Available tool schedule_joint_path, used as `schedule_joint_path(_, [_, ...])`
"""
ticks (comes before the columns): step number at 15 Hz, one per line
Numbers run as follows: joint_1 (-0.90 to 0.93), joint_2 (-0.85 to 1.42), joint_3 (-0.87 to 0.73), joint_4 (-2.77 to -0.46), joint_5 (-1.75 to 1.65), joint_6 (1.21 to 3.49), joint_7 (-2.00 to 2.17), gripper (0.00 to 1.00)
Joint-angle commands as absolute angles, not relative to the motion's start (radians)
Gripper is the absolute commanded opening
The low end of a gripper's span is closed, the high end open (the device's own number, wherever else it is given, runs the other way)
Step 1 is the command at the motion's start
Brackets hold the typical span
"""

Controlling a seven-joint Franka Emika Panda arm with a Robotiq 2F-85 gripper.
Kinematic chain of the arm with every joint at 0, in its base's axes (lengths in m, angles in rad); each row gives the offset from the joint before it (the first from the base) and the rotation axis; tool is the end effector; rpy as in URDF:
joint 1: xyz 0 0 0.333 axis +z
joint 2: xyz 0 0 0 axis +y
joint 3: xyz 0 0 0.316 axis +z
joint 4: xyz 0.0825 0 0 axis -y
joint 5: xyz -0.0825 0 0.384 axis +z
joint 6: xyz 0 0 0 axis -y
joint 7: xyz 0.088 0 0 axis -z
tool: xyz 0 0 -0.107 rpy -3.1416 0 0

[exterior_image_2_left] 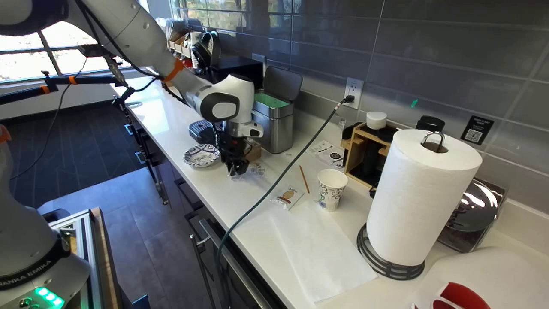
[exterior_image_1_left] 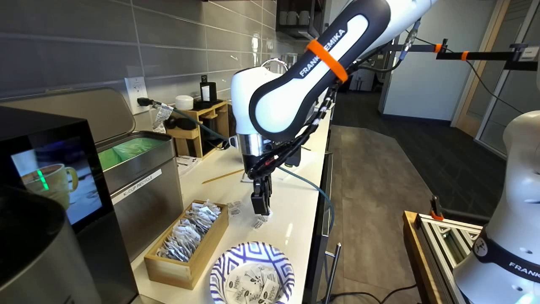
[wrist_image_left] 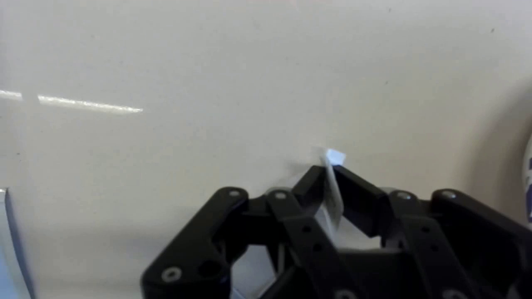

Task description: Put the objects on the plate

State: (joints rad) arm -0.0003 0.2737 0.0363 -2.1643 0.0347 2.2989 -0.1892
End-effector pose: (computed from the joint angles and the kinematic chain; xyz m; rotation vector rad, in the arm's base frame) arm 0.5481 0.0205 0.2574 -3.0744 -0.3079 0.2105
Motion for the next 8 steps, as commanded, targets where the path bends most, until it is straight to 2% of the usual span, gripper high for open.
schedule_joint_path(1, [0.000, 0.146, 0.067, -2.290, 0.044, 2.339, -0.288, 0.03])
schedule_joint_path(8, [0.058, 0.038, 0.144, -2.310, 0.078, 2.285, -0.520, 0.03])
